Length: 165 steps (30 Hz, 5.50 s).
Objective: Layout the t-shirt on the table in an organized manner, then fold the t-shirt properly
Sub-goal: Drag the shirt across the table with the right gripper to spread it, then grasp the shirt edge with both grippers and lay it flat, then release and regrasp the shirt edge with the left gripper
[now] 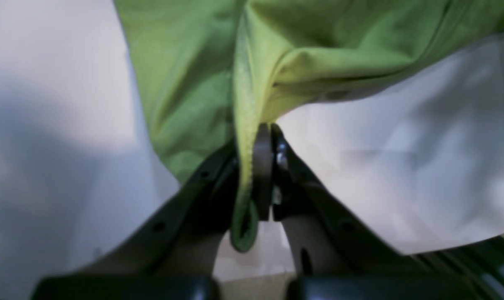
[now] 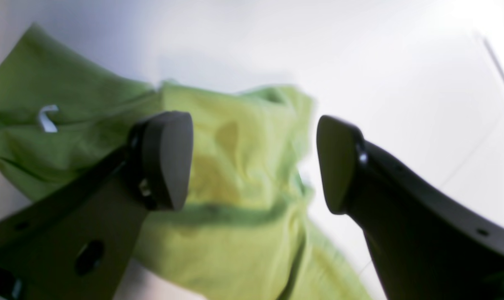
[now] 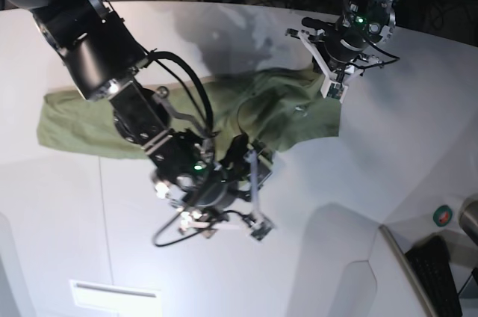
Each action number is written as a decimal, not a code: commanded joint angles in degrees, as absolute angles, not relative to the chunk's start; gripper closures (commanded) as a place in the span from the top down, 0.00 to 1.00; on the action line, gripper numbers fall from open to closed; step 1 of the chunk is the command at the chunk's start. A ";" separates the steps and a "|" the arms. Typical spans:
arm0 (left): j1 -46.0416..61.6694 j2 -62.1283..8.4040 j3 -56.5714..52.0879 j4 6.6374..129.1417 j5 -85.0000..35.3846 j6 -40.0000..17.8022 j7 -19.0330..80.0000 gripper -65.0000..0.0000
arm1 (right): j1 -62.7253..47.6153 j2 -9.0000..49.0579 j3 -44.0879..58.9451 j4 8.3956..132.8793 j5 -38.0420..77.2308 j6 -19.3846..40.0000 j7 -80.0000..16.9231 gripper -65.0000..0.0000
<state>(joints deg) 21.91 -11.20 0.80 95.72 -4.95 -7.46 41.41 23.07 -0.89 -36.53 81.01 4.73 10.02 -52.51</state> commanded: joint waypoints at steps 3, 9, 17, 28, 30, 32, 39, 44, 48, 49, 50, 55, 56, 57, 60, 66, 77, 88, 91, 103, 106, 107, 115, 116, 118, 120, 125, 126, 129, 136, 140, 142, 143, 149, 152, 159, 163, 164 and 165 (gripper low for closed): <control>21.76 -11.47 0.66 96.57 -5.14 -7.16 40.66 0.00 | 28.97 -5.32 -43.47 70.99 4.70 9.71 -49.10 0.69; 22.02 -11.47 0.66 96.57 -5.14 -7.16 40.66 0.00 | 33.27 -8.22 -52.44 57.54 4.88 9.71 -42.15 0.69; 22.29 -11.47 0.66 96.48 -5.14 -7.16 40.66 0.00 | 33.98 -8.48 -52.44 42.95 4.88 9.71 -31.43 0.69; 22.02 -11.65 -0.04 96.48 -5.14 -7.16 40.66 0.00 | 33.27 -8.13 -52.26 39.96 4.88 9.27 -24.48 0.00; 21.85 -11.74 -0.04 96.48 -5.14 -7.16 40.66 0.00 | 33.36 -8.04 -52.18 39.96 4.88 9.27 -24.31 0.00; 21.67 -11.74 -0.13 96.48 -5.14 -7.16 40.66 0.00 | 33.36 -7.96 -52.18 39.96 4.79 9.27 -24.31 0.00; 15.52 -11.74 -0.13 93.32 -5.14 -7.16 40.75 0.00 | 30.90 -1.98 -44.62 57.10 4.70 9.27 -30.81 0.00; 8.13 -11.82 -0.13 89.54 -5.14 -7.16 40.92 0.00 | 25.71 5.67 -31.87 82.24 4.62 9.71 -43.74 0.00; 4.97 -11.65 0.31 89.71 -5.14 -7.16 41.01 0.00 | 16.40 12.09 -24.75 98.68 4.79 9.71 -52.26 0.00; 4.70 -11.65 0.57 89.71 -5.14 -7.16 41.01 0.00 | 13.23 13.14 -23.08 101.58 4.79 9.71 -53.32 0.00; 4.62 -11.56 0.57 89.71 -5.14 -7.16 41.01 0.00 | 9.80 14.02 -21.32 104.22 4.79 9.71 -54.11 0.00; 7.69 -12.35 0.66 92.35 -5.14 -7.16 41.01 0.00 | -8.92 15.34 -12.26 111.78 4.79 9.71 -54.55 0.00; 8.48 -13.32 0.66 92.97 -5.14 -7.16 41.01 0.00 | -11.82 14.55 -11.74 111.87 4.88 9.71 -54.55 0.00; 9.10 -14.02 0.75 93.32 -5.14 -7.16 41.01 0.00 | -14.46 13.32 -11.47 111.87 4.88 9.71 -54.55 0.00; 10.33 -16.92 4.18 93.49 -5.05 -7.16 44.79 0.00 | -18.86 10.42 -12.79 109.67 5.23 9.71 -54.99 0.00; 10.59 -19.91 15.52 93.58 1.10 -7.16 49.45 0.00 | -18.95 10.33 -16.13 105.01 13.23 9.71 -55.08 0.09; 10.07 -17.98 15.60 93.14 2.86 -7.16 49.45 0.00 | -21.23 11.03 -0.92 115.47 26.86 9.27 -51.82 0.53; 8.75 -17.89 15.60 86.20 2.86 -7.16 49.01 0.00 | -13.05 0.57 2.33 110.02 27.65 4.88 -62.73 0.55; 8.75 -17.89 15.52 86.81 2.77 -7.16 49.01 0.16 | -13.05 -3.82 3.12 109.93 27.65 3.82 -66.59 0.61; 9.89 -16.22 15.43 86.90 2.77 -7.25 44.62 0.61 | -11.38 -6.73 3.21 96.31 27.65 -5.85 -58.42 0.65; 11.03 -16.22 15.43 86.90 2.68 -7.25 41.10 0.61 | -10.86 -6.81 3.30 92.70 27.65 -6.02 -53.41 0.65; 11.03 -15.96 15.43 86.90 2.68 -7.25 40.84 0.61 | -10.15 -6.81 3.56 91.30 27.65 -6.11 -52.26 0.64; 12.62 -19.38 15.34 96.04 -5.85 -7.25 40.66 0.61 | -6.02 -6.37 5.67 79.78 27.65 -7.34 -47.52 0.55; 12.62 -20.09 15.34 97.19 -7.34 -7.25 40.66 0.61 | -5.93 -6.29 5.67 79.60 27.65 -7.34 -47.34 0.48; 12.79 -21.05 13.93 99.30 -10.42 -7.25 40.66 0.61 | -6.02 -5.41 5.58 79.87 27.65 -7.25 -47.43 0.25; 14.20 -21.14 10.59 101.58 -13.49 -7.25 40.66 0.61 | -5.93 -5.14 5.58 79.96 27.65 -7.25 -47.69 0.00; 18.07 -20.79 -1.01 108.26 -30.29 -7.34 40.75 0.61 | -6.46 -5.05 5.58 79.96 27.65 -7.25 -47.78 0.00; 18.33 -20.79 -2.59 108.26 -35.47 -7.34 40.84 0.61 | -6.73 -5.05 5.58 79.96 27.65 -7.25 -47.78 0.00; 18.42 -21.05 -5.67 104.75 -52.26 -7.43 40.92 0.61 | -6.99 -5.05 5.58 79.96 27.65 -7.25 -47.78 0.00; 16.92 -20.97 -6.46 87.43 -76.44 -7.52 40.92 0.61 | -7.16 -4.97 5.58 80.04 27.65 -7.25 -47.78 0.00; 18.07 -21.23 -6.55 85.32 -83.47 -7.52 40.92 0.61 | -7.16 -4.09 5.41 80.04 27.65 -7.25 -47.78 0.00; 18.77 -21.32 -6.55 84.53 -85.00 -7.52 40.92 0.60 | -7.16 -3.30 5.14 80.04 27.65 -7.25 -47.78 0.00; 18.95 -21.49 -6.55 83.47 -85.00 -7.52 40.92 0.60 | -7.16 -3.21 5.14 80.04 27.65 -7.25 -47.78 0.00; 21.85 -21.76 -6.64 77.76 -85.00 -7.52 41.01 0.60 | -6.99 -3.03 5.49 80.04 27.65 -7.25 -47.78 0.00; 21.76 -21.58 -6.64 77.23 -85.00 -7.52 41.01 0.60 | -6.99 -2.95 5.14 80.04 27.65 -7.16 -47.78 0.00; 20.70 -21.67 -6.64 81.19 -85.00 -7.52 40.92 0.61 | -7.08 -2.95 5.32 80.04 27.65 -7.16 -47.78 0.00; 20.79 -22.20 -6.55 93.49 -75.03 -6.99 40.84 0.61 | -7.08 -1.36 5.14 79.96 27.65 -7.16 -47.52 0.00; 20.88 -22.20 -5.93 97.71 -65.80 -5.93 40.92 0.61 | -7.08 -1.36 5.23 79.96 27.65 -7.16 -47.52 0.00; 21.49 -21.93 -4.88 101.93 -55.16 -3.65 41.36 0.61 | -7.08 -1.27 5.41 79.96 27.65 -7.16 -47.52 0.00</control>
<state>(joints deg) 20.80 -21.45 -4.73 101.45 -53.04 -3.22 41.32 -7.53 -1.41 5.26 79.20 28.29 -6.98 -47.75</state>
